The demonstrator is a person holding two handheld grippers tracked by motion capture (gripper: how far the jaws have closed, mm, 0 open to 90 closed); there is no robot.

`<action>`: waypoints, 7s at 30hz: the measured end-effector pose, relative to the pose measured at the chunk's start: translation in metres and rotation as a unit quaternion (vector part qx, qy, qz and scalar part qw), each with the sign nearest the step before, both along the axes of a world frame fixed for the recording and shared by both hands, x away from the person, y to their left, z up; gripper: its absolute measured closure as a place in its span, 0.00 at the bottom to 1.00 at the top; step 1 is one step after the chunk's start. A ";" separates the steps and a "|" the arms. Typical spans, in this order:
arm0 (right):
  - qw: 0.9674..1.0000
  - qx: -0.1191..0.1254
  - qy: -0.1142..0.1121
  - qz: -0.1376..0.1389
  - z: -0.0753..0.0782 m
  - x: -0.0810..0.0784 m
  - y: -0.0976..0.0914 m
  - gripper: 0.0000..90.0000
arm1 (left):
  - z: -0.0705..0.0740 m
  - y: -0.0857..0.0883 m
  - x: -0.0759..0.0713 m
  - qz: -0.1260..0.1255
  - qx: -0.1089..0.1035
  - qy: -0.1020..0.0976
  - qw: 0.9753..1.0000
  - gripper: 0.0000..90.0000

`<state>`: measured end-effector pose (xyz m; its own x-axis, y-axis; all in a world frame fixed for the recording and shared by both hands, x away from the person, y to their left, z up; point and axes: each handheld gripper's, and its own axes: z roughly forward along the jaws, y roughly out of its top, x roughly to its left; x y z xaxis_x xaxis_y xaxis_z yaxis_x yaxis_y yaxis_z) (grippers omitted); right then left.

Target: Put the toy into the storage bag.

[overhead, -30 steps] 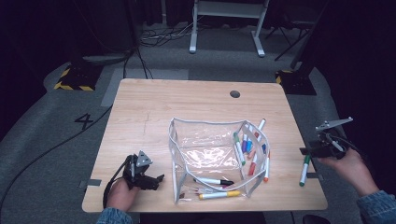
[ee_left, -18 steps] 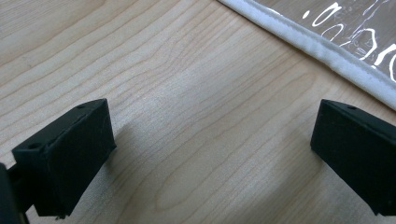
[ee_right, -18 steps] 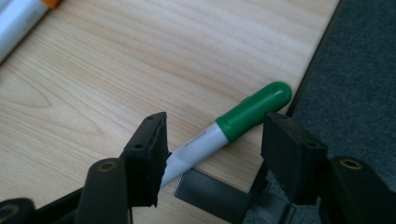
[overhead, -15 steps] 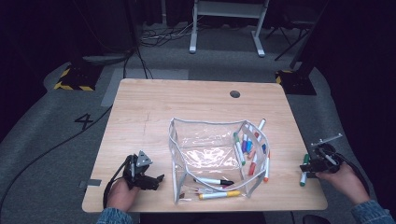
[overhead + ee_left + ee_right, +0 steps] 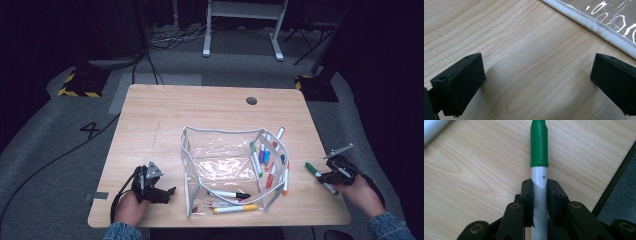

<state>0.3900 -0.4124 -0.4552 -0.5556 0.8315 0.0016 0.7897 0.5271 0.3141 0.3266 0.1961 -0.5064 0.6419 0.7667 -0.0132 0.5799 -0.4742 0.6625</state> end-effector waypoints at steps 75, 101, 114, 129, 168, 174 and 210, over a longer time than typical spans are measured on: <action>0.919 -0.012 0.015 0.393 0.138 -0.021 0.310 0.85 | 0.000 -0.002 0.005 0.016 -0.002 0.000 1.000 0.00; 0.887 -0.121 0.116 0.431 0.068 -0.030 0.352 0.85 | 0.000 -0.002 0.005 0.016 -0.002 0.000 1.000 0.00; 0.880 -0.146 0.135 0.431 0.057 -0.033 0.353 0.84 | 0.000 -0.002 0.005 0.016 -0.002 0.001 1.000 0.00; 0.920 -0.038 0.023 0.389 0.103 -0.024 0.341 0.54 | 0.000 -0.002 0.005 0.016 -0.002 0.001 1.000 0.00; 0.956 0.216 -0.148 0.130 0.150 0.000 0.098 0.52 | -0.001 -0.002 0.004 0.017 -0.001 -0.003 1.000 0.00; 0.978 0.152 -0.119 0.084 0.115 0.003 0.079 0.51 | -0.001 -0.003 0.004 0.017 -0.005 0.000 1.000 0.00; 0.999 -0.013 -0.034 0.024 -0.009 0.022 0.063 0.85 | -0.001 -0.003 0.004 0.018 -0.006 0.001 1.000 0.00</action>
